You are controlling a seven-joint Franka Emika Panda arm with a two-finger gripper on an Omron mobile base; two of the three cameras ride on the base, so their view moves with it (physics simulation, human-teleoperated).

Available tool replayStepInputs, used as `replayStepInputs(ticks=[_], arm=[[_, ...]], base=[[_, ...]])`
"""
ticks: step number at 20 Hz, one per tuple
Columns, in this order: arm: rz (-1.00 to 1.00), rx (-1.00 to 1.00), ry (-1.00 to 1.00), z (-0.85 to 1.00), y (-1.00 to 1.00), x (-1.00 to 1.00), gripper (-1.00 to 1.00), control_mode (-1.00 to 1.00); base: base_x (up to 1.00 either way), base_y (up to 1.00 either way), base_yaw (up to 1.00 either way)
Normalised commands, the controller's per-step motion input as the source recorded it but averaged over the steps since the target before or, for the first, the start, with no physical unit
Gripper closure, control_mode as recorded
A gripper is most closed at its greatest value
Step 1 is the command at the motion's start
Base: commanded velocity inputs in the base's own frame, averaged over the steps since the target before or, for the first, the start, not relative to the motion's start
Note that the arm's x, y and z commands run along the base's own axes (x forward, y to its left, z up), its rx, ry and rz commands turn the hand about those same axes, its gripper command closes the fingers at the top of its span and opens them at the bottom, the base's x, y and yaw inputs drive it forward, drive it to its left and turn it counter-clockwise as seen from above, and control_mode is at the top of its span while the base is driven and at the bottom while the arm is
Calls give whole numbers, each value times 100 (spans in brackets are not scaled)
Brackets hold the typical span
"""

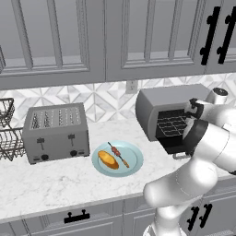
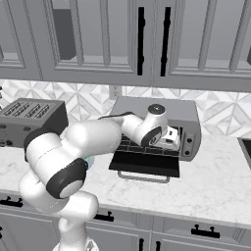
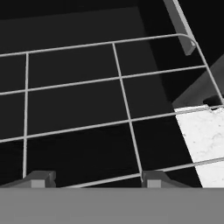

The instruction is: Pick up the kebab skewer and baguette bread, and place them inside the toaster oven. Close the toaster oven door and start by setting the timer.

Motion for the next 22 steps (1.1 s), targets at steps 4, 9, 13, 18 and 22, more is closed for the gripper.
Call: replayStepInputs(ticks=[4, 9, 13, 18, 22], arm=[[0, 3, 14, -100, -32, -76, -100, -100], [0, 6, 1, -99, -34, -62, -100, -100], [0, 1, -6, -97, -25, -58, -100, -100], [0, 0, -5, -46, -10, -43, -100, -100], [-1, 0, 0, 7, 0, -3, -100, -100]], base=[[0, 0, 0], [0, 0, 0], [0, 0, 0], [0, 0, 0], [0, 0, 0]])
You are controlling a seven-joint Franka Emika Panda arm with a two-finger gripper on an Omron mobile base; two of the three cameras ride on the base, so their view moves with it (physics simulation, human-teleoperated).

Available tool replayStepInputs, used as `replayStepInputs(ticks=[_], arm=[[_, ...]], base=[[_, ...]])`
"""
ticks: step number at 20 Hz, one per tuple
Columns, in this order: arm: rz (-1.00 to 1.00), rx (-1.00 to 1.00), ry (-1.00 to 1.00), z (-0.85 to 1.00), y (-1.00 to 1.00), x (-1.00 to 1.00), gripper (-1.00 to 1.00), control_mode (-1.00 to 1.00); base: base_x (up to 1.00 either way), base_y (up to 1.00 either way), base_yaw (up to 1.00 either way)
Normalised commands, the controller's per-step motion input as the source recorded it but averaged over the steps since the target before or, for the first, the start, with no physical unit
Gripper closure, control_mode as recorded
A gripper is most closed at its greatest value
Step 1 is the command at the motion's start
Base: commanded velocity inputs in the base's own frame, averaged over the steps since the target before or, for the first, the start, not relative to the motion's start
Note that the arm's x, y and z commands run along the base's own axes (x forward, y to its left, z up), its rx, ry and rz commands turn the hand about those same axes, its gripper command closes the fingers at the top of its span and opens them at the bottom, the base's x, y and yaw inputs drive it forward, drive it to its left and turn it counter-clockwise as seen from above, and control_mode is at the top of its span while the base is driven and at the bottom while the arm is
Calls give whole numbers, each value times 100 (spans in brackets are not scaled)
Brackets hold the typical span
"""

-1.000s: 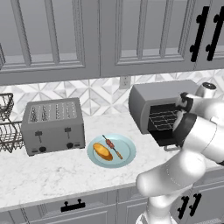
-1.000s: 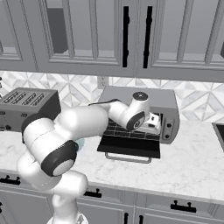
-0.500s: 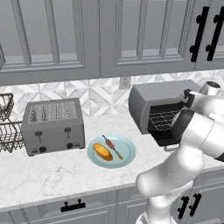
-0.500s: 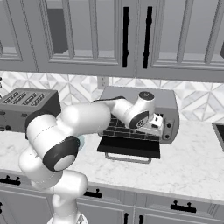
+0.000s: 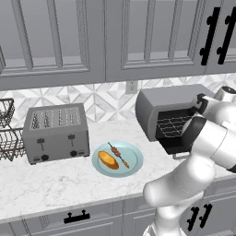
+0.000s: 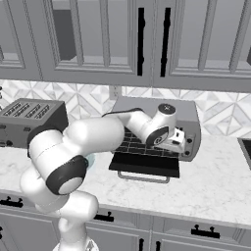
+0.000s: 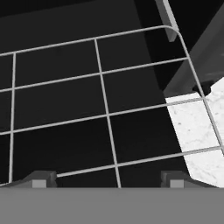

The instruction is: Pick up the kebab skewer and baguette bread, and place them inside the toaster oven. Close the toaster oven door and start by setting the timer.

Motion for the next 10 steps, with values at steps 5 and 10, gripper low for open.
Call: replayStepInputs(ticks=[5, 10], arm=[[-6, 0, 0, 42, 10, -32, -100, -100], [-1, -1, 0, 27, 52, -50, -100, -100]], base=[[0, 0, 0], [0, 0, 0]])
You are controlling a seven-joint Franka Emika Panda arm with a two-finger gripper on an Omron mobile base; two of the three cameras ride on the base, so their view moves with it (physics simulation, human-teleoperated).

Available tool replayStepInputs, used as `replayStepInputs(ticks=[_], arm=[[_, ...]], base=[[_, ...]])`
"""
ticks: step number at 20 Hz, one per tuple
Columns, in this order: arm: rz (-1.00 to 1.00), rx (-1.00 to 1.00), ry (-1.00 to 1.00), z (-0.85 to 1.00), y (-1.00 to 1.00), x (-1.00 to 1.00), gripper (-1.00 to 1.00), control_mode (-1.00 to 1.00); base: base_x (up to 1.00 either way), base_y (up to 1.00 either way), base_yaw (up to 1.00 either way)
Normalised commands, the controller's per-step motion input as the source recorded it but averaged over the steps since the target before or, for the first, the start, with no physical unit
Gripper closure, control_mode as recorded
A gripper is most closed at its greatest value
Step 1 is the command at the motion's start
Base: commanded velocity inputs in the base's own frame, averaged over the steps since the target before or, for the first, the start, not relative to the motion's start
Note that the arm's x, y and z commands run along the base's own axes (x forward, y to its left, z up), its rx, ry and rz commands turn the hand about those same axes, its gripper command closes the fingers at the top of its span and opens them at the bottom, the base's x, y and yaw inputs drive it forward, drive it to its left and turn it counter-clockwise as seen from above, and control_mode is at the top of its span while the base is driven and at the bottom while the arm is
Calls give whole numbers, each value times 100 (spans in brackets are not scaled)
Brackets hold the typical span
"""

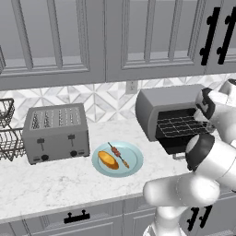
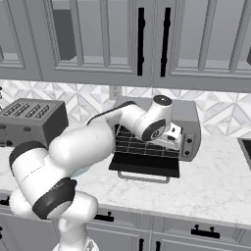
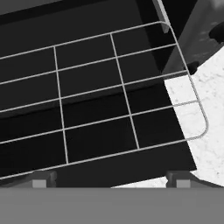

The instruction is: Pick up the kebab skewer and baguette bread, and place them inside the toaster oven. Close the toaster oven door and start by setting the timer.

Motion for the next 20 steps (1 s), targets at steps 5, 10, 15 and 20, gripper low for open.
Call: replayStepInputs(ticks=[5, 10, 15, 20], arm=[[0, -3, 0, 1, 93, -42, -100, -100], [0, -8, 0, 0, 100, -41, -100, -100], [1, -7, 0, 0, 100, -16, -100, -100], [6, -2, 0, 0, 94, 2, -100, -100]], base=[[0, 0, 0], [0, 0, 0], [0, 0, 0], [0, 0, 0]])
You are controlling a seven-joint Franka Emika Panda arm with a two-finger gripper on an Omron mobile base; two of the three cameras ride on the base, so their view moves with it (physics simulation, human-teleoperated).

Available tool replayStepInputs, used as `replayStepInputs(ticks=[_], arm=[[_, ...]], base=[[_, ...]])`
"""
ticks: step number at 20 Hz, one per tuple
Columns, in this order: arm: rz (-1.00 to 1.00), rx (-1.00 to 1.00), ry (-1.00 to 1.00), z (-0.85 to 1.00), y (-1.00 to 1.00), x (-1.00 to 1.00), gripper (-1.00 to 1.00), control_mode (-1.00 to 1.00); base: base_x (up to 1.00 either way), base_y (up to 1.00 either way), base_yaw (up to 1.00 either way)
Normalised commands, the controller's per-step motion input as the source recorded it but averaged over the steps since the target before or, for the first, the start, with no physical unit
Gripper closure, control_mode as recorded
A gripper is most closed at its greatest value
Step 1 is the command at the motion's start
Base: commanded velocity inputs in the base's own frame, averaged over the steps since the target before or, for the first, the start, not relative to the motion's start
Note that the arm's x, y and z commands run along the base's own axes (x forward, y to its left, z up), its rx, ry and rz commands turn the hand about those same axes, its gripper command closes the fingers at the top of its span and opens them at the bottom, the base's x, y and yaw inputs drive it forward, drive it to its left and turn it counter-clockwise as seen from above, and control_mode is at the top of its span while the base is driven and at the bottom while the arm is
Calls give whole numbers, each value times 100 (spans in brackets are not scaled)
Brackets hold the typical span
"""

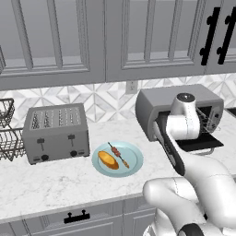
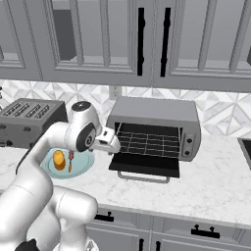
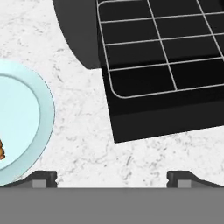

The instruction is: Pick up the kebab skewer and baguette bread, and place them inside the toaster oven. Close the toaster oven door and start by setting the timer.

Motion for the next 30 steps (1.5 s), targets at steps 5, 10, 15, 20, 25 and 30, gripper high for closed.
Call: replayStepInputs(ticks=[5, 10, 15, 20, 25, 30], arm=[[9, 0, 2, 0, 76, 3, -100, -100], [11, 0, 5, -8, 63, 1, -100, -100], [11, 0, 12, -1, 71, 13, -100, -100], [13, 0, 13, -8, 72, 10, -100, -100], [13, -1, 15, -12, 65, 3, -100, -100], [13, 0, 7, -19, 47, 3, -100, -100]], base=[[0, 0, 0], [0, 0, 0], [0, 0, 0], [0, 0, 0], [0, 0, 0], [0, 0, 0]])
